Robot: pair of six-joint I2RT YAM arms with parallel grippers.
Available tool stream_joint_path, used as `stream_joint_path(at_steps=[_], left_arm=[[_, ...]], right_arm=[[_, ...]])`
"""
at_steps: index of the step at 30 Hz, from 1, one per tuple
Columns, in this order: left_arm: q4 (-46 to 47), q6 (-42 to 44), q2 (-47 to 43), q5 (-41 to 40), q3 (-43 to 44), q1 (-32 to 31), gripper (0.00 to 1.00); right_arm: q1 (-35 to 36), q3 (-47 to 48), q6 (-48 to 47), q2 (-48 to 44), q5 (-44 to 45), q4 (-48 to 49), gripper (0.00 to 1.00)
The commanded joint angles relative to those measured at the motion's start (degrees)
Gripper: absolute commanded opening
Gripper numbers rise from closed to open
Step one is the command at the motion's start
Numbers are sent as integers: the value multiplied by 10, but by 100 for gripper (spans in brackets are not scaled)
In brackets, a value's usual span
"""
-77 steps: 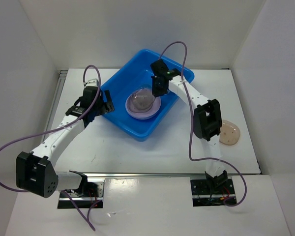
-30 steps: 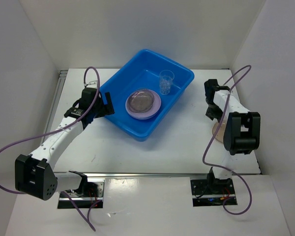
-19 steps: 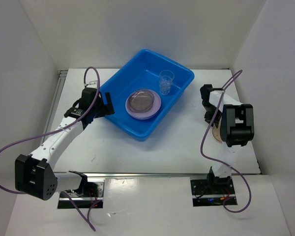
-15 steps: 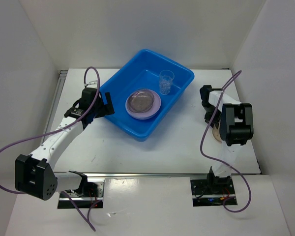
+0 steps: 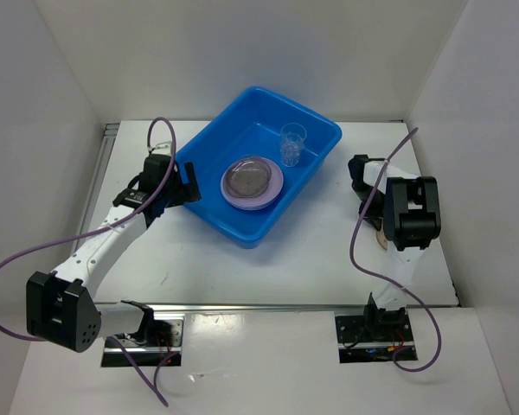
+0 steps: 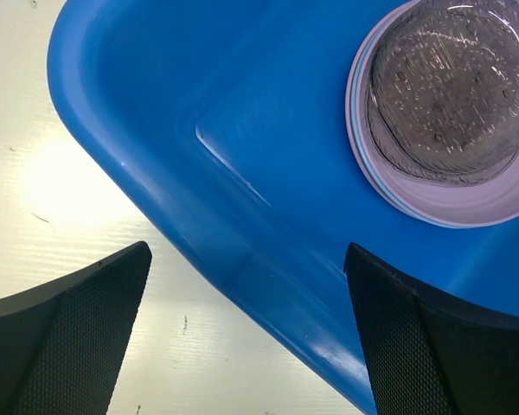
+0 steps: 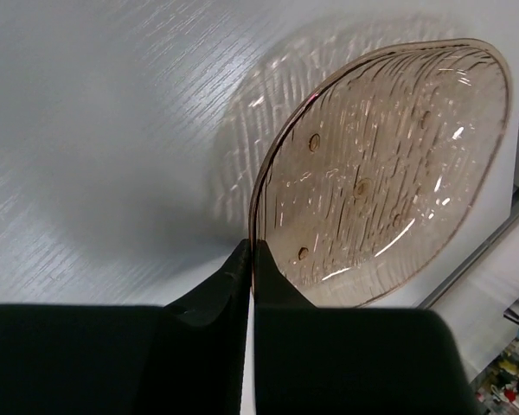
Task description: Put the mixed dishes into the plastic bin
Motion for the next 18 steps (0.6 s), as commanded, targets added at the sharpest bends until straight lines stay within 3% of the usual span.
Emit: stream_joint_path(at_steps=[1, 7, 11, 14, 18], left_arm=[[19, 22, -7, -13, 0, -2, 100], [19, 22, -2, -18, -5, -2, 100], [19, 22, -2, -13, -5, -2, 100], [24, 22, 3, -13, -5, -2, 100], [24, 22, 8, -7, -5, -2, 100]], right_arm=[[8, 15, 16, 7, 25, -6, 1], [37, 56, 29, -86, 37, -44, 1], [51, 171, 29, -162, 28, -68, 1], [77, 258, 19, -212, -34, -39, 1], [94, 357, 9, -221, -219, 6, 1]])
